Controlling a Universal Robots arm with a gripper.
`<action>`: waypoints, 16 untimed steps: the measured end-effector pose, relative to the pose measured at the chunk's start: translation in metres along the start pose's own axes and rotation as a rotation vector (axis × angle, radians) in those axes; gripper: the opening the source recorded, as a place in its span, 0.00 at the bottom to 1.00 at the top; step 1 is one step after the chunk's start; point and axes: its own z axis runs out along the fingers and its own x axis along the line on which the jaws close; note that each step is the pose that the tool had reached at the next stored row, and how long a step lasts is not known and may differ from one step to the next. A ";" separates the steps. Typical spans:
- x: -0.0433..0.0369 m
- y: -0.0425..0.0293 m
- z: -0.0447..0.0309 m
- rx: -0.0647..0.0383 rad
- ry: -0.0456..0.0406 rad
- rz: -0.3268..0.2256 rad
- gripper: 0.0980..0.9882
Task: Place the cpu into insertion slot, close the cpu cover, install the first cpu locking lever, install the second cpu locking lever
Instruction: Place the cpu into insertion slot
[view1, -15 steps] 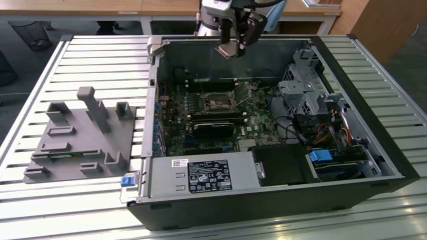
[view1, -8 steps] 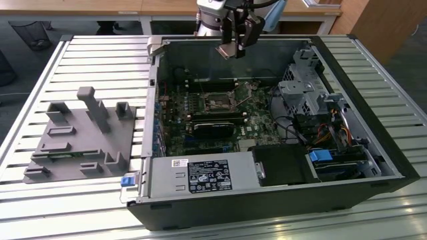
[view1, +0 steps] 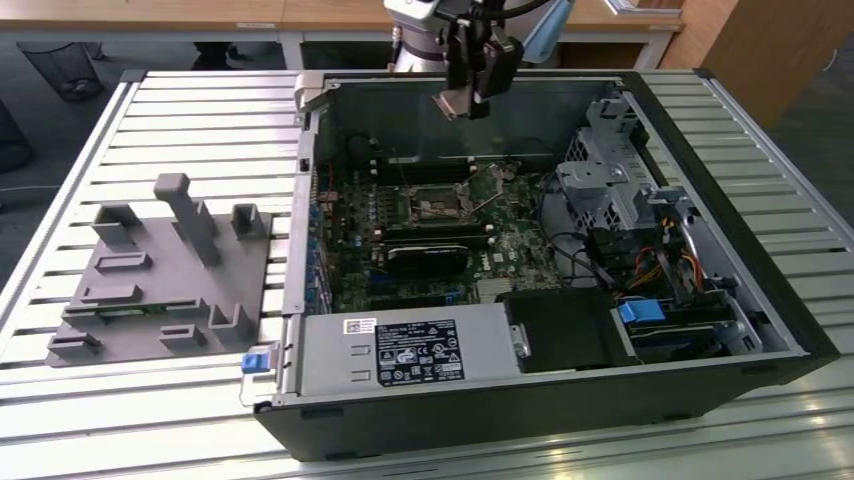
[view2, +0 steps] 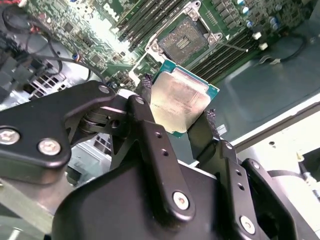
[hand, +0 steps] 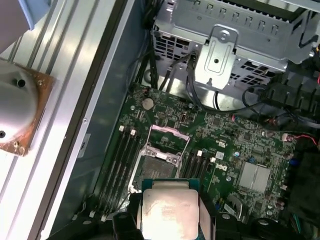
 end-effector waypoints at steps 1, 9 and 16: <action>0.0000 0.0000 0.0003 0.000 -0.0015 0.016 0.50; -0.0001 -0.0004 0.0045 -0.003 -0.0142 0.158 0.50; -0.0002 -0.0012 0.0138 -0.005 -0.0263 0.278 0.50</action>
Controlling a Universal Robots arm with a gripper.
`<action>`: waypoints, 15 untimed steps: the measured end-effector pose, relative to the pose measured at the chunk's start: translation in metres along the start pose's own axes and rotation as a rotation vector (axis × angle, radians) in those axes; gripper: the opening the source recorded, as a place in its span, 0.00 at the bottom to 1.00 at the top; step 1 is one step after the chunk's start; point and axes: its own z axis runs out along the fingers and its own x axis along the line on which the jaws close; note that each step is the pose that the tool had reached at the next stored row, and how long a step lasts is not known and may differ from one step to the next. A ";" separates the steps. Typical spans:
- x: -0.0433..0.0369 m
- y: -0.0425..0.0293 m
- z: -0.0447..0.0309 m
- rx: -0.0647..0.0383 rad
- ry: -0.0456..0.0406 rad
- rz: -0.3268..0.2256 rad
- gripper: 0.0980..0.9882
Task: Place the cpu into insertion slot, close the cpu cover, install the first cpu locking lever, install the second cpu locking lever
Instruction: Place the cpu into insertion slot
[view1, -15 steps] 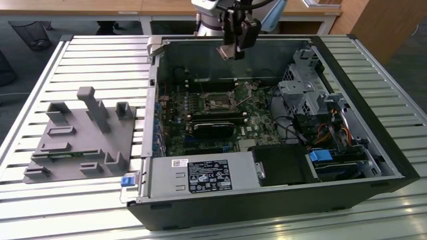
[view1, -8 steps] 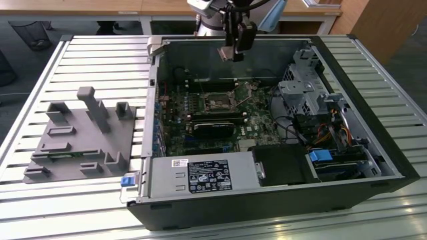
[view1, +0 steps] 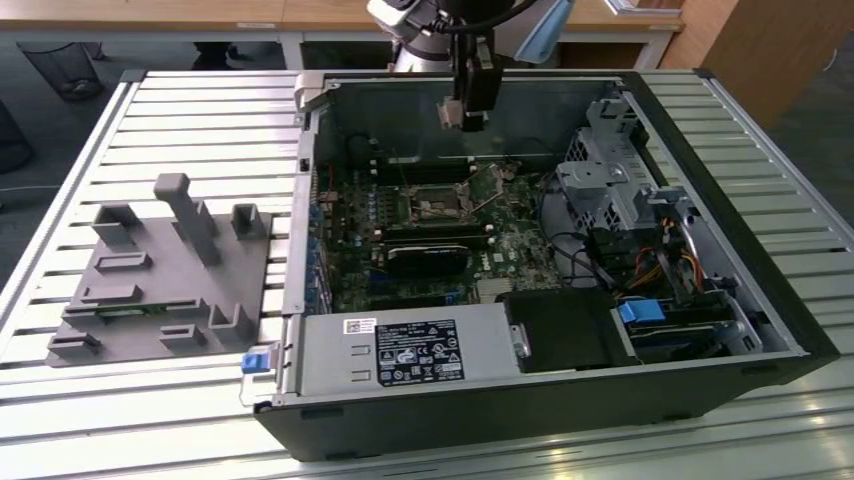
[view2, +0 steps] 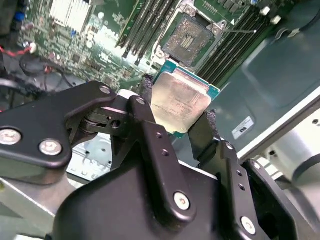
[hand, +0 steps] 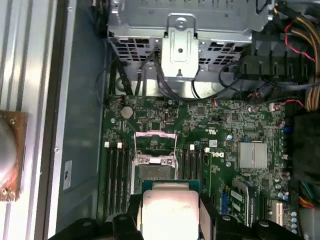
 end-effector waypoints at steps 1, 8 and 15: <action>0.0000 -0.0001 0.0015 0.000 -0.0017 0.014 0.50; -0.0002 -0.0014 0.0119 0.000 0.0006 0.000 0.50; -0.0004 -0.0044 0.0225 0.001 0.0091 -0.033 0.50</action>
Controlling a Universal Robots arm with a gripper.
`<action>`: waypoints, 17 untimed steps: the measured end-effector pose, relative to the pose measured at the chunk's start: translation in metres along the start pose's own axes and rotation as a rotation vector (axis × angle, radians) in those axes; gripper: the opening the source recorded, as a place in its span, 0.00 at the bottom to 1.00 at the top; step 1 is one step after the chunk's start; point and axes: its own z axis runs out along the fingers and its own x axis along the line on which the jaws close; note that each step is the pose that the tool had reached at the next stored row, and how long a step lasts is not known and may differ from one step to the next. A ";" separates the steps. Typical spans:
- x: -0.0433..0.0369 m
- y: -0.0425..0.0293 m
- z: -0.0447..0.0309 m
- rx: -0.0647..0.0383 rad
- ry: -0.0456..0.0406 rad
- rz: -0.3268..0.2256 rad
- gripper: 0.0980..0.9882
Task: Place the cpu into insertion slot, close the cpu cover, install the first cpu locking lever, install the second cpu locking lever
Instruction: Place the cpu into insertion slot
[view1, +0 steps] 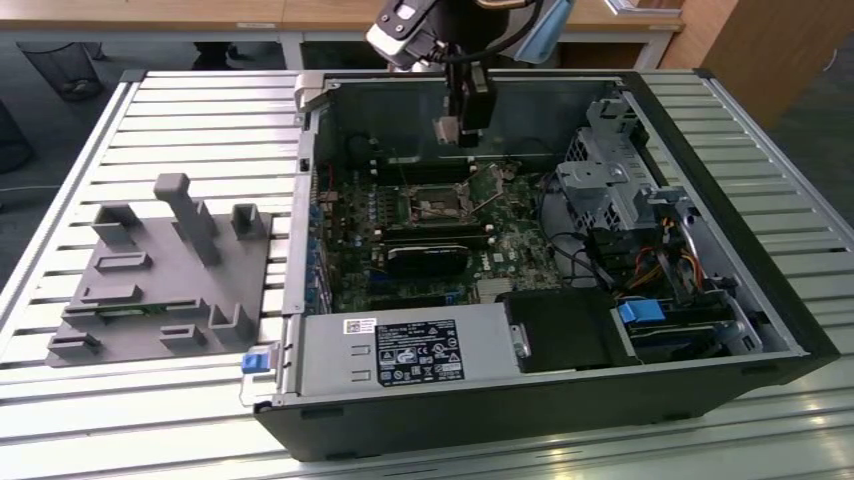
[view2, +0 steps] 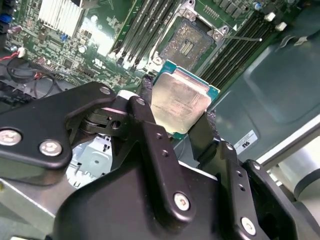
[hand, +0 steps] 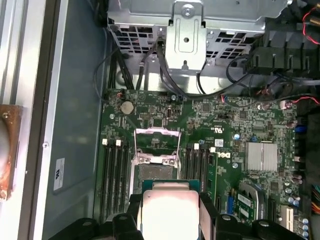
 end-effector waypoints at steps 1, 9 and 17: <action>0.0000 -0.0004 0.0014 0.000 0.0000 0.000 0.50; -0.0002 -0.0027 0.0130 0.000 0.0005 0.000 0.50; -0.0004 -0.0053 0.0236 0.000 0.0007 0.000 0.50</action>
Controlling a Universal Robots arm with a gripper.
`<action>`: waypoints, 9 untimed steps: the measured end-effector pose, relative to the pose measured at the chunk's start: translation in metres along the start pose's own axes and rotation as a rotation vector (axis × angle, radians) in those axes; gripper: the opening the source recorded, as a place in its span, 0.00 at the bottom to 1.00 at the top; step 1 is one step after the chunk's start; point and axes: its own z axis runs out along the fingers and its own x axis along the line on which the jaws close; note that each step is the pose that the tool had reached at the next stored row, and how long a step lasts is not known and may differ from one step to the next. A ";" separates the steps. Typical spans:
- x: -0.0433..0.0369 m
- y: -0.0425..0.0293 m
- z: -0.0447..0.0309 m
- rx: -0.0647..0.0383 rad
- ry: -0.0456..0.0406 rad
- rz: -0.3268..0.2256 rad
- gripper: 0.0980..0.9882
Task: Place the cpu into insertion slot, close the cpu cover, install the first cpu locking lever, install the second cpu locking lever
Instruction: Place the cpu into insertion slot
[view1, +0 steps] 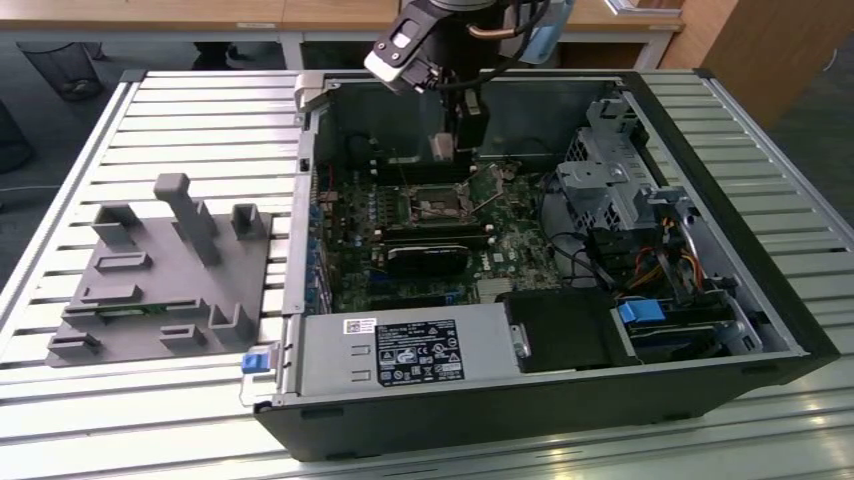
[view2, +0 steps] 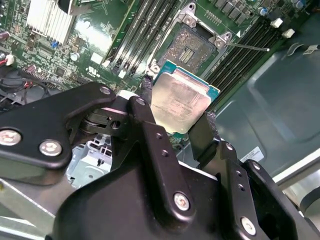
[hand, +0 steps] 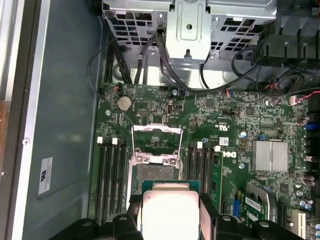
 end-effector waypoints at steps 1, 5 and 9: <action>0.0000 -0.0001 0.0011 0.000 0.0000 0.000 0.50; 0.0008 -0.0010 0.0074 0.000 -0.0001 0.000 0.50; 0.0026 -0.0013 0.0132 0.000 -0.0001 0.000 0.50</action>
